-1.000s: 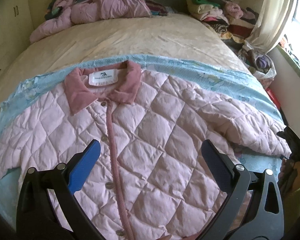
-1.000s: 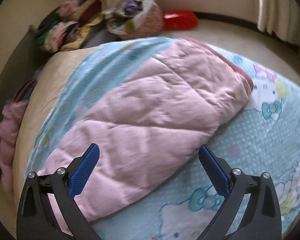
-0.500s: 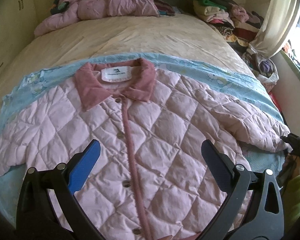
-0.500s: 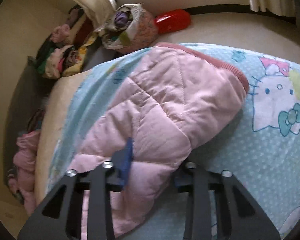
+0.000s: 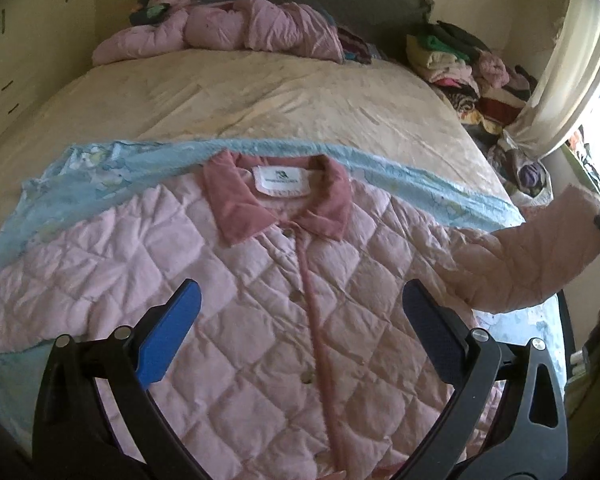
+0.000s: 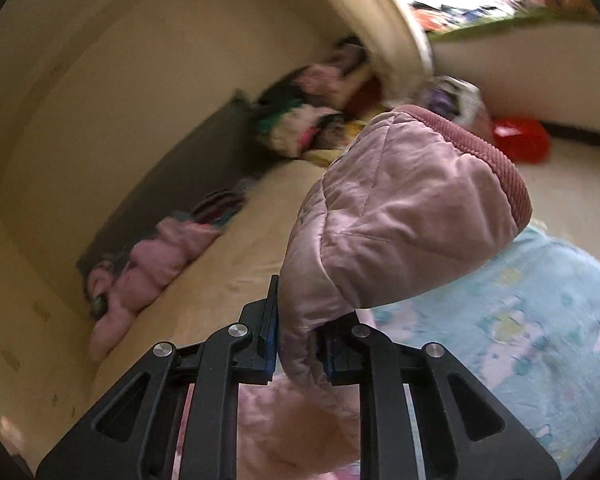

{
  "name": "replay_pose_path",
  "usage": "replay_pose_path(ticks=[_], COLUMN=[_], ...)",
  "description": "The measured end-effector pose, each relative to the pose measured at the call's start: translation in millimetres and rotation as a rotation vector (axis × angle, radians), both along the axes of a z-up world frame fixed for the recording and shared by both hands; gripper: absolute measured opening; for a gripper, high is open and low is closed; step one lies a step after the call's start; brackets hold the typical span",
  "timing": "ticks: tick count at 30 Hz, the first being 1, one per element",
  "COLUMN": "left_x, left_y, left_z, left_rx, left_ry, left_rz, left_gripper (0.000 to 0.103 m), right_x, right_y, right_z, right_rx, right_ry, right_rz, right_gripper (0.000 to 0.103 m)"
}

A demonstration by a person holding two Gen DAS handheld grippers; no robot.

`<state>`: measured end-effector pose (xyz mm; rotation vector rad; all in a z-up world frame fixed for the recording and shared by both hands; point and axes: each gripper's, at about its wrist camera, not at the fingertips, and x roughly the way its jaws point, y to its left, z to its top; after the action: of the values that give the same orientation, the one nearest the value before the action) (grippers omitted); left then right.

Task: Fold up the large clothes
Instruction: 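Lift the sleeve with the right tool and carry it across the jacket front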

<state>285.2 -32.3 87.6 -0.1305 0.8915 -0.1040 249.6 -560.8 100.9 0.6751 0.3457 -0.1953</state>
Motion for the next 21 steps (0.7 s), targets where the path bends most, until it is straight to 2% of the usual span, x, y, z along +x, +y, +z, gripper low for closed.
replay_pose_path(ticks=[4,13,18,21], left_x=[1,11,6,5], left_y=[22,62,82,91], left_z=[12,34,26,16], left_rx=[-0.036,-0.093,-0.157,-0.177], left_ry=[-0.007,-0.039,-0.055,-0.037], left_rz=[-0.009,-0.007,-0.011,-0.007], left_gripper=[0.095,0.095,0.095,0.095], right_x=[10,32,39,44], right_y=[37,119,160,187], right_z=[26,55,53,45], right_rx=[-0.046,-0.117,-0.15,-0.155], right_ry=[-0.042,-0.106,-0.112,-0.103], right_rz=[0.08,0.255,0.329,0.379], right_gripper=[0.016,0.016,0.016,0.016])
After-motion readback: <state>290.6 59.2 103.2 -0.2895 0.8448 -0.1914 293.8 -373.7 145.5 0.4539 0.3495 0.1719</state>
